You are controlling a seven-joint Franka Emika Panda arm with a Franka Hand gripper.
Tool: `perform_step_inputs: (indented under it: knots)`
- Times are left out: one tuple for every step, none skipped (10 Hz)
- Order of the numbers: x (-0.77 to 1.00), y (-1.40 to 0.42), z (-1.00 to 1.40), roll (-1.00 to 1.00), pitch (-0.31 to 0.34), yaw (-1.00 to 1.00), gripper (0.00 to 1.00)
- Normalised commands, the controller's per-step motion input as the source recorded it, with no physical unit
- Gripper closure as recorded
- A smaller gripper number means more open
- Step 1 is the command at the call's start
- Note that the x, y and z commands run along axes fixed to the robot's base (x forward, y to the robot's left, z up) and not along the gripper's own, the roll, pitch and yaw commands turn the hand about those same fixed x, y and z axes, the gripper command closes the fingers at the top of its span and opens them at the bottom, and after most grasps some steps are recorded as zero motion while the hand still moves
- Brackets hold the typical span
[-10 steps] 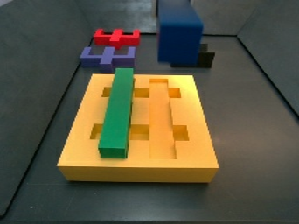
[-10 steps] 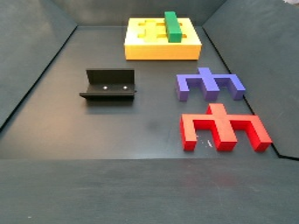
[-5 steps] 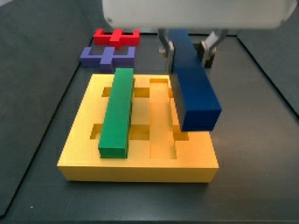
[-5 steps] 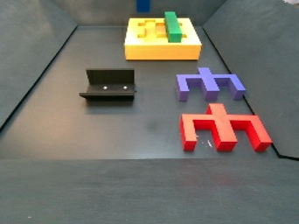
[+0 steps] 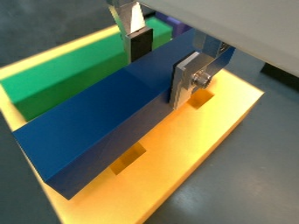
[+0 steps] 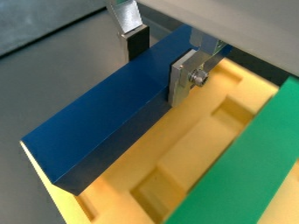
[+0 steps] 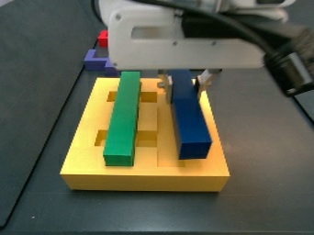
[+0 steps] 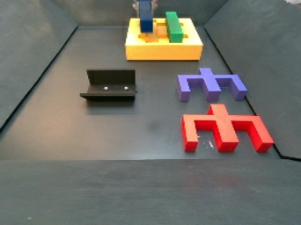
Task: Pick up the blue object. Move up. Move to above the board. Insert the blue object.
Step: Insert the blue object.
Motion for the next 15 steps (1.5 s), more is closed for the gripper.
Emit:
perform_step_inputs:
  knots:
    - [-0.19,0.09,-0.4,-0.24,-0.231,0.0,1.0]
    - [-0.01,0.0,-0.14,-0.02,-0.08,0.03,1.0]
    - [0.0,-0.06,-0.04,0.03,0.0,0.01,1.0]
    - [-0.04,0.0,-0.12,0.06,0.0,0.0,1.0]
    - [-0.16,0.0,-0.13,0.07,0.0,-0.03,1.0]
    - [-0.19,0.03,-0.15,0.08,0.0,-0.11,1.0]
    - [-0.16,0.0,-0.12,0.08,0.0,-0.12,1.0]
    - [0.0,0.0,-0.13,0.08,0.01,-0.13,1.0]
    - [-0.06,0.0,-0.13,0.12,0.026,-0.23,1.0]
    - [-0.13,0.0,-0.11,0.14,0.026,-0.26,1.0]
    - [-0.16,0.03,-0.13,0.17,0.033,-0.29,1.0]
    - [-0.11,0.0,-0.14,0.15,0.031,-0.25,1.0]
    - [0.0,0.0,-0.17,0.12,0.026,-0.12,1.0]
    - [0.0,0.0,-0.1,0.1,0.043,-0.04,1.0]
    - [0.0,0.0,0.0,0.01,0.0,0.0,1.0]
